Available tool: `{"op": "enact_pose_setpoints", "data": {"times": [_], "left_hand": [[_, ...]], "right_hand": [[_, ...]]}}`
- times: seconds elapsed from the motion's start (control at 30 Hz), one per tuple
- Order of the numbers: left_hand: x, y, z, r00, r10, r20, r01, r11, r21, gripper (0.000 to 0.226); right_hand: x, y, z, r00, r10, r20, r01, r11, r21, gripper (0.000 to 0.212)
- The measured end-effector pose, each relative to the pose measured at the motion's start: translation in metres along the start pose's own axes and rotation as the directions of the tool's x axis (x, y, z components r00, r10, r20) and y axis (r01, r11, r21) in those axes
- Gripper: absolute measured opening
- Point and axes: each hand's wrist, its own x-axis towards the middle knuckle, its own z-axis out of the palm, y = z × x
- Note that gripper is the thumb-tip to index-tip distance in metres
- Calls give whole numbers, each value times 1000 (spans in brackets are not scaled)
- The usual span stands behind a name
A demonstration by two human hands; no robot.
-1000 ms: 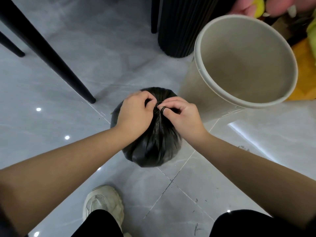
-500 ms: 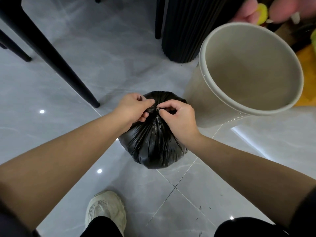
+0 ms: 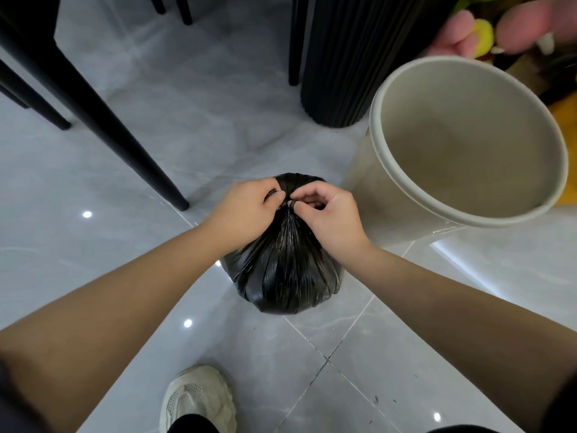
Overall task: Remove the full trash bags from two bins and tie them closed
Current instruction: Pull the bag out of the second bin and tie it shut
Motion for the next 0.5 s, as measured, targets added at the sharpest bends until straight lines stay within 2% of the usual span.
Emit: {"op": "enact_pose_setpoints", "data": {"times": [0.07,0.13,0.2,0.3,0.5], "left_hand": [[4,4,0,982,-167,86,180,969,-170,25],[7,6,-1,942,-297,153,333,875,-352,25],[8,6,-4,910,-369,190,413,765,-494,23],[9,0,-8,897,-394,201,437,722,-536,25],[5,-6,-9,923,-352,155,377,748,-546,20]], "right_hand": [[1,0,2,1000,-23,-4,23,999,-28,20],[1,0,6,998,-56,-8,56,996,-77,20],[1,0,11,996,-93,-14,91,990,-106,21],[4,-1,18,989,-144,-15,141,980,-140,20],[10,-1,24,992,-126,-16,123,983,-135,14]]}}
